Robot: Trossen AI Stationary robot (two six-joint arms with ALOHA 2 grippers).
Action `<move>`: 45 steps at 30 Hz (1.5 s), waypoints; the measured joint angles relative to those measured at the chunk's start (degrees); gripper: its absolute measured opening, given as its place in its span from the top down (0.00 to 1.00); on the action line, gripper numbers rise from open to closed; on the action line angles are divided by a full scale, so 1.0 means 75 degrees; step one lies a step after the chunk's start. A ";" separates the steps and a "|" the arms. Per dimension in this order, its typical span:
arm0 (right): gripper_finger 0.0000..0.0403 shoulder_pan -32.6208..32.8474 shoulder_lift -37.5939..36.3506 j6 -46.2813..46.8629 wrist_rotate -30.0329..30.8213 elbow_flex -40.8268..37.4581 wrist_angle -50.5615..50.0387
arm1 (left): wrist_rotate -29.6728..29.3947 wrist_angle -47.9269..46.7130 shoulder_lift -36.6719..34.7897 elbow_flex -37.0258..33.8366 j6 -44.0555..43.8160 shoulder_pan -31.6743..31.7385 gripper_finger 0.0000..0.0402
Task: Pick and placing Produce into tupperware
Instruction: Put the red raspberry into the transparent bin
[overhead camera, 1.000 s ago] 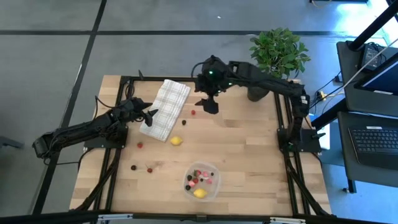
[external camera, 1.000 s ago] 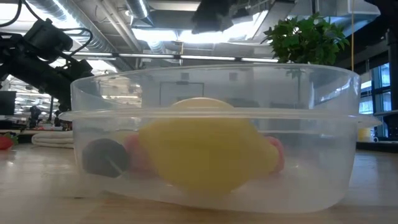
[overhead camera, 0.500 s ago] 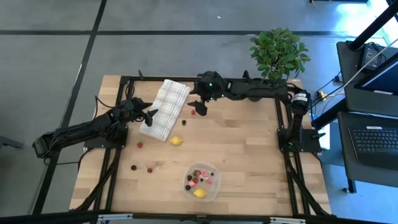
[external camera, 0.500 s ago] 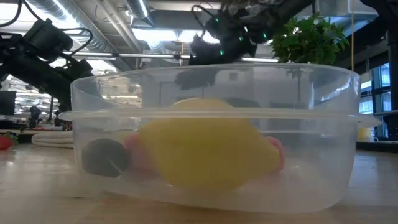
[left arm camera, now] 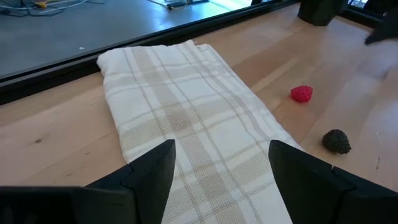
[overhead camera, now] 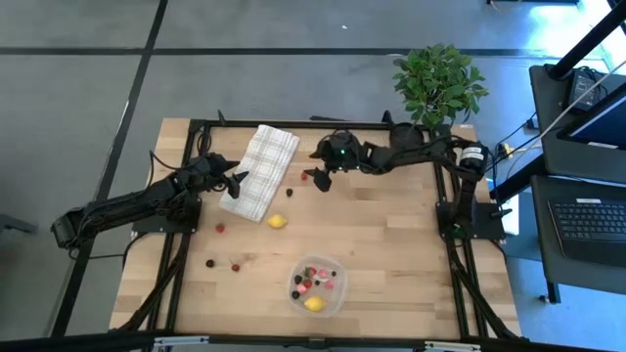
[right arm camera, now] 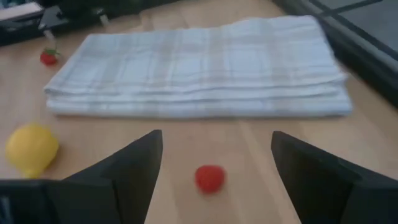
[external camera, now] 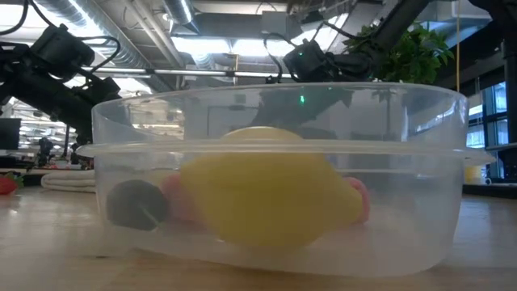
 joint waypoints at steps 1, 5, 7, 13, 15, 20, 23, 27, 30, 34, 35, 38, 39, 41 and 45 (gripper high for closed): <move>0.25 0.0064 0.0019 -0.0010 0.0053 -0.0050 0.0064 | 0.0000 0.0000 0.0000 0.0001 0.0000 -0.0001 0.38; 0.25 0.0334 0.0090 -0.0436 0.0831 -0.0153 0.0378 | -0.0051 0.0004 -0.0002 0.0003 0.0004 -0.0002 0.38; 0.25 0.0447 0.0159 -0.0642 0.1275 -0.0156 0.0425 | -0.0059 0.0006 0.0000 0.0001 0.0064 -0.0002 0.38; 0.25 0.0582 0.0294 0.0045 0.1902 -0.0159 0.0416 | -0.0061 0.0006 -0.0002 0.0001 0.0153 -0.0002 0.38; 0.25 0.0595 0.0346 0.0235 0.1957 -0.0144 0.0400 | -0.0061 0.0006 0.0001 0.0003 0.0154 -0.0001 0.38; 0.27 0.0635 0.0460 0.0318 0.1980 -0.0136 0.0448 | -0.0061 0.0006 -0.0002 0.0003 0.0195 -0.0002 0.38; 0.28 0.0702 0.0636 0.0428 0.2093 -0.0059 0.0488 | -0.0064 0.0006 -0.0001 0.0001 0.0198 0.0000 0.38; 0.30 0.0832 0.0999 0.0200 0.2466 0.0160 0.0510 | -0.0115 0.0018 0.0001 0.0000 0.0198 0.0001 0.38; 0.30 0.0898 0.1266 0.0014 0.2586 0.0355 0.0534 | -0.0126 0.0023 0.0001 0.0001 0.0198 0.0001 0.38; 0.30 0.0952 0.1596 0.0045 0.2594 0.0613 0.0522 | -0.0128 0.0023 0.0000 0.0002 0.0198 0.0000 0.38; 0.30 0.0966 0.1687 0.0079 0.2600 0.0675 0.0526 | -0.0128 0.0023 -0.0002 0.0000 0.0198 -0.0002 0.38; 0.31 0.0980 0.1942 0.0252 0.2702 0.0840 0.0293 | -0.0125 0.0023 -0.0002 0.0001 0.0198 -0.0002 0.38; 0.31 0.0981 0.2015 0.0267 0.2857 0.0883 0.0163 | -0.0125 0.0023 0.0001 0.0002 0.0198 -0.0001 0.38; 0.31 0.0983 0.2084 0.0427 0.3082 0.0932 0.0004 | -0.0125 0.0024 -0.0002 0.0000 0.0198 -0.0002 0.38; 0.31 0.0989 0.2119 0.0480 0.3190 0.0894 -0.0024 | -0.0125 0.0023 -0.0001 0.0002 0.0198 -0.0002 0.38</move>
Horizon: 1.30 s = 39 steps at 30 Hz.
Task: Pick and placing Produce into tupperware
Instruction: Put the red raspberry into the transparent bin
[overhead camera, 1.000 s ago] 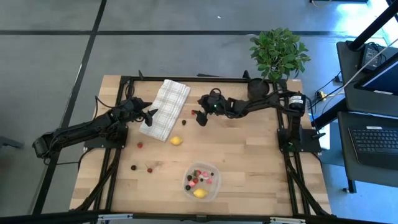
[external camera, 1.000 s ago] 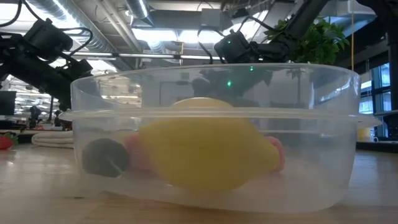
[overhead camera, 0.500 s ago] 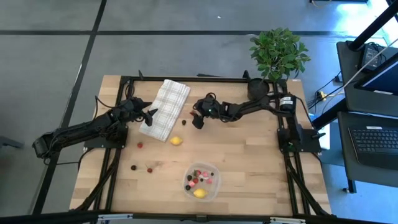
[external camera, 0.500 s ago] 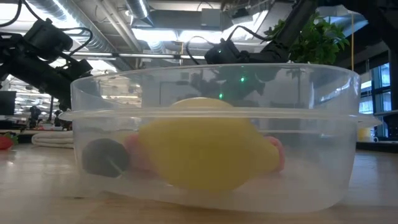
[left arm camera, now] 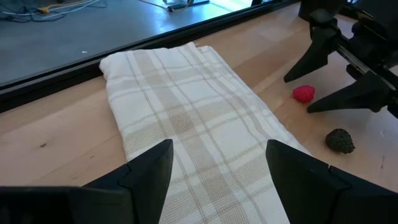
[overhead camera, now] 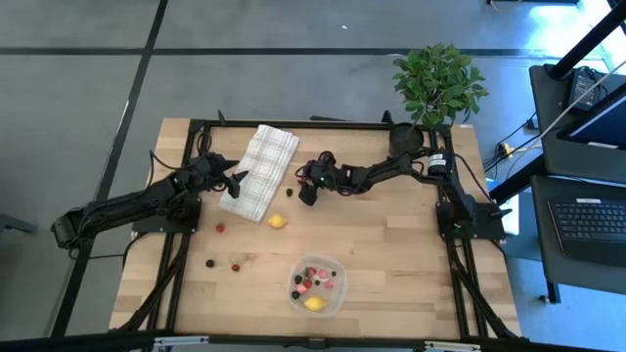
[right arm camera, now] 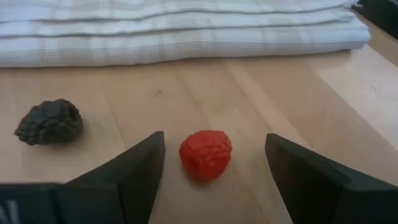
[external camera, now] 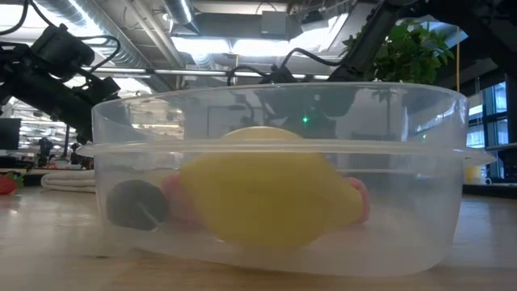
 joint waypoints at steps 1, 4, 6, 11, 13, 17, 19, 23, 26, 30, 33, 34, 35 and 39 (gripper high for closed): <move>0.31 0.0000 0.0000 -0.0003 0.0008 0.0000 -0.0018 | 0.0000 0.0000 0.0001 0.0001 0.0000 0.0000 0.38; 0.31 0.0000 0.0003 -0.0002 0.0013 -0.0001 -0.0017 | 0.0000 0.0000 -0.0001 -0.0001 0.0000 0.0001 0.38; 0.31 0.0000 0.0003 -0.0002 0.0017 -0.0004 -0.0020 | 0.0000 0.0001 0.0000 0.0001 0.0000 0.0003 0.38; 0.31 -0.0003 0.0006 -0.0003 0.0015 -0.0008 -0.0036 | 0.0000 0.0003 0.0000 0.0001 0.0000 0.0000 0.38; 0.32 -0.0006 0.0008 0.0130 0.0013 -0.0010 -0.0046 | 0.0000 0.0002 -0.0001 -0.0001 0.0000 0.0003 0.38; 0.38 -0.0003 0.0012 0.0161 -0.0018 -0.0012 -0.0046 | 0.0000 0.0000 -0.0001 -0.0002 0.0000 0.0003 0.38; 0.43 -0.0003 0.0015 0.0160 -0.0032 -0.0012 -0.0046 | 0.0000 0.0000 0.0002 -0.0002 0.0000 0.0001 0.38; 0.52 -0.0003 0.0015 0.0151 -0.0038 -0.0015 -0.0058 | 0.0000 0.0000 0.0002 0.0000 0.0000 0.0000 0.38; 0.58 -0.0003 0.0017 0.0147 -0.0038 -0.0018 -0.0063 | 0.0000 0.0002 0.0002 -0.0002 0.0000 0.0003 0.38; 0.65 -0.0003 0.0017 0.0144 -0.0030 -0.0021 -0.0066 | 0.0000 0.0001 0.0002 0.0000 0.0000 0.0000 0.38; 0.69 -0.0003 0.0017 0.0141 0.0001 -0.0021 -0.0070 | 0.0000 0.0003 0.0002 -0.0002 0.0000 0.0003 0.38; 0.69 -0.0003 0.0017 0.0141 0.0012 -0.0024 -0.0072 | 0.0000 0.0000 -0.0001 0.0000 0.0000 0.0002 0.38; 0.70 -0.0003 0.0017 0.0141 0.0017 -0.0024 -0.0072 | 0.0000 0.0000 0.0000 -0.0001 0.0000 0.0001 0.38; 0.70 -0.0008 0.0017 0.0141 0.0020 -0.0027 -0.0075 | 0.0000 0.0000 0.0000 0.0000 0.0000 0.0003 0.38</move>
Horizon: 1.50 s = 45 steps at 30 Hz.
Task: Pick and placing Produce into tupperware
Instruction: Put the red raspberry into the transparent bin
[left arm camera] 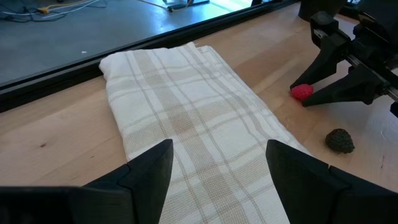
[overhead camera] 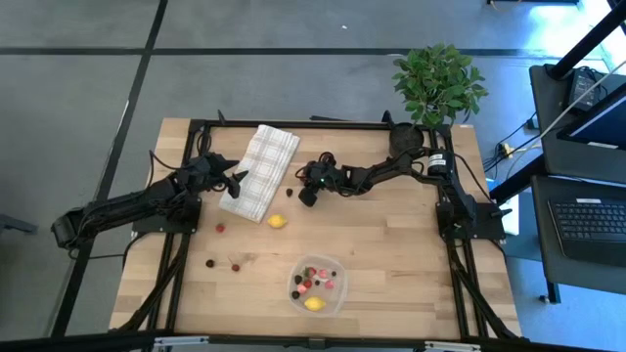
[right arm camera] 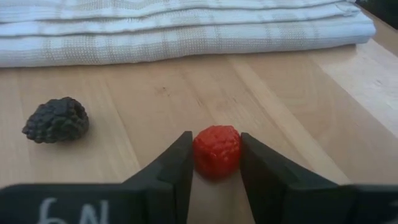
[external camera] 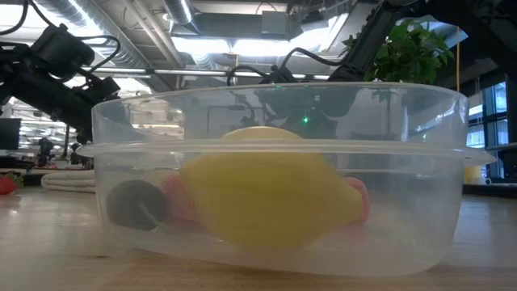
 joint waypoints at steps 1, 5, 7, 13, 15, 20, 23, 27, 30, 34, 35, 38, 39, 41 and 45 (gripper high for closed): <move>0.70 -0.0001 0.0000 0.0000 0.0000 0.0000 0.0000 | 0.0000 0.0000 0.0003 0.0000 0.0000 -0.0003 0.38; 0.70 -0.0001 0.0003 0.0012 0.0003 -0.0003 0.0006 | 0.0000 0.0000 0.0000 -0.0001 0.0000 -0.0003 0.38; 0.71 -0.0001 0.0003 0.0012 0.0003 -0.0005 0.0030 | 0.0000 0.0002 0.0000 -0.0001 0.0000 -0.0001 0.38; 0.71 0.0081 -0.0030 -0.0090 0.0085 -0.0019 0.0185 | 0.0000 0.0000 0.0000 0.0000 0.0000 -0.0001 0.38; 0.71 0.0137 -0.0118 -0.0266 0.0096 -0.0020 0.0100 | 0.0002 0.0000 0.0003 -0.0002 -0.0001 0.0000 0.38; 0.71 0.0331 -0.0832 -0.0522 0.0086 0.0042 -0.0022 | 0.0003 0.0000 0.0003 0.0000 -0.0003 -0.0003 0.38; 0.71 0.0478 -0.1379 -0.0622 0.0050 0.0055 -0.0390 | 0.0003 0.0000 0.0003 0.0000 -0.0003 -0.0003 0.38; 0.71 0.0755 -0.2302 -0.0635 0.0041 0.0047 -0.0894 | 0.0003 0.0001 0.0003 0.0000 -0.0003 -0.0001 0.38; 0.71 0.1053 -0.2949 -0.0635 0.0033 0.0062 -0.1246 | 0.0003 0.0000 0.0006 0.0000 -0.0003 0.0000 0.38; 0.72 0.1525 -0.3756 -0.0635 0.0006 0.0062 -0.1543 | 0.0006 0.0000 0.0014 0.0000 -0.0003 -0.0001 0.38; 0.72 0.1654 -0.3910 -0.0635 0.0013 0.0061 -0.1617 | 0.0003 0.0000 0.0014 0.0000 -0.0004 -0.0001 0.38; 0.72 0.2047 -0.4315 -0.0631 -0.0005 0.0064 -0.1642 | 0.0003 0.0003 0.0038 0.0000 -0.0006 0.0000 0.38; 0.72 0.2168 -0.4429 -0.0632 -0.0083 0.0064 -0.1630 | 0.0006 0.0003 0.0054 0.0000 -0.0006 0.0000 0.38; 0.72 0.2421 -0.4608 -0.0627 -0.0286 0.0064 -0.1598 | 0.0006 0.0002 0.0055 0.0000 -0.0006 0.0000 0.38; 0.72 0.2911 -0.4753 -0.0603 -0.0462 0.0067 -0.1637 | 0.0006 0.0003 0.0052 -0.0001 -0.0009 -0.0002 0.38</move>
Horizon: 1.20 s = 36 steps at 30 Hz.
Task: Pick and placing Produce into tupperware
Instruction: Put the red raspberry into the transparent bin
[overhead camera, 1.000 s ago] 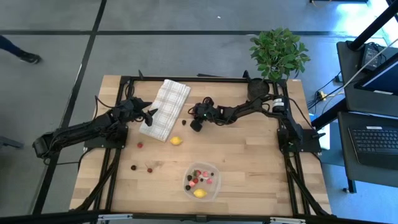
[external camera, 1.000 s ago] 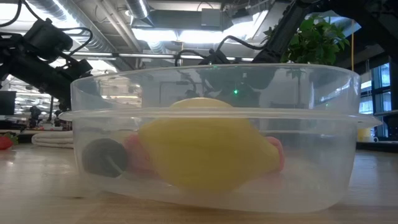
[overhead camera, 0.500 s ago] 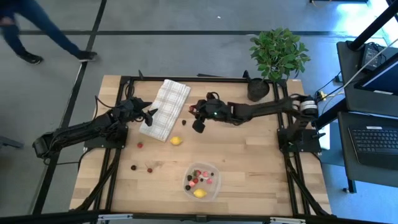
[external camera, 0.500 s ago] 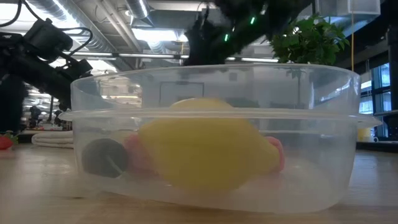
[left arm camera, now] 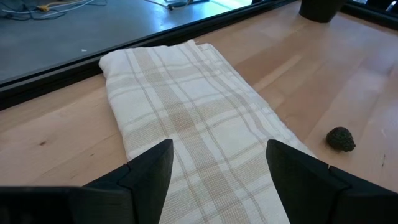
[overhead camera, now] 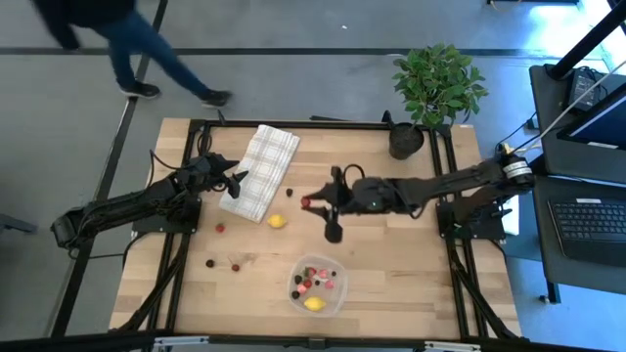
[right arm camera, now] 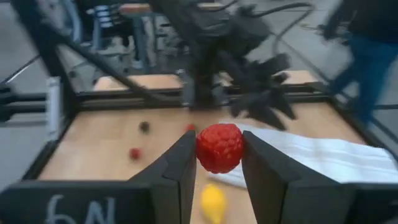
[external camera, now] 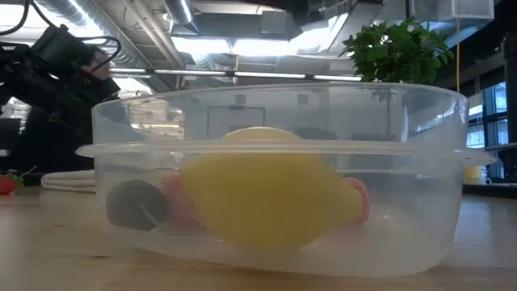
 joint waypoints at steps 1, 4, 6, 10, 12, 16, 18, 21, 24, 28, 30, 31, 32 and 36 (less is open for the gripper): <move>0.72 0.0113 0.0003 0.0004 -0.0005 0.0000 0.0000 | 0.0000 0.0000 0.0000 -0.0002 0.0000 0.0002 0.38; 0.72 0.0417 0.0003 -0.0009 -0.0293 0.0000 -0.0051 | 0.0000 0.0000 0.0000 0.0001 -0.0003 -0.0001 0.38; 0.72 0.0601 0.0003 0.0032 -0.0714 0.0000 -0.0209 | 0.0000 0.0000 0.0000 0.0001 -0.0003 0.0001 0.38; 0.72 0.1004 0.0003 0.0367 -0.1149 0.0000 -0.0488 | 0.0000 0.0000 0.0000 0.0000 -0.0003 0.0002 0.38; 0.72 0.1188 0.0004 0.0404 -0.1161 0.0000 -0.0852 | 0.0000 0.0000 0.0000 0.0001 -0.0003 0.0002 0.38; 0.72 0.1515 0.0190 0.0507 -0.1147 0.0000 -0.1262 | 0.0000 0.0000 0.0000 0.0000 -0.0003 0.0001 0.38; 0.72 0.1655 0.0399 0.0625 -0.1158 0.0000 -0.1237 | 0.0000 0.0000 0.0000 -0.0001 -0.0003 0.0001 0.38; 0.72 0.1816 0.0771 0.0839 -0.1348 0.0000 -0.1227 | 0.0000 0.0000 0.0000 0.0000 0.0000 0.0002 0.38; 0.72 0.1915 0.1174 0.1150 -0.1356 0.0000 -0.1219 | 0.0000 0.0000 0.0002 -0.0001 0.0000 0.0000 0.38; 0.72 0.1952 0.1667 0.1675 -0.1351 0.0000 -0.1183 | 0.0000 0.0000 0.0000 0.0001 0.0003 0.0001 0.38; 0.72 0.1955 0.1892 0.1929 -0.1353 0.0000 -0.1190 | 0.0000 0.0000 0.0000 0.0000 0.0003 0.0000 0.38; 0.72 0.1955 0.1993 0.2009 -0.1351 0.0000 -0.1186 | 0.0000 0.0000 0.0000 0.0001 0.0003 0.0002 0.38; 0.72 0.1955 0.2084 0.2054 -0.1353 0.0000 -0.1171 | 0.0000 0.0000 0.0000 -0.0002 0.0003 0.0002 0.38; 0.72 0.1955 0.2415 0.2273 -0.1564 0.0000 -0.1173 | -0.0001 0.0000 0.0003 -0.0001 0.0004 -0.0001 0.38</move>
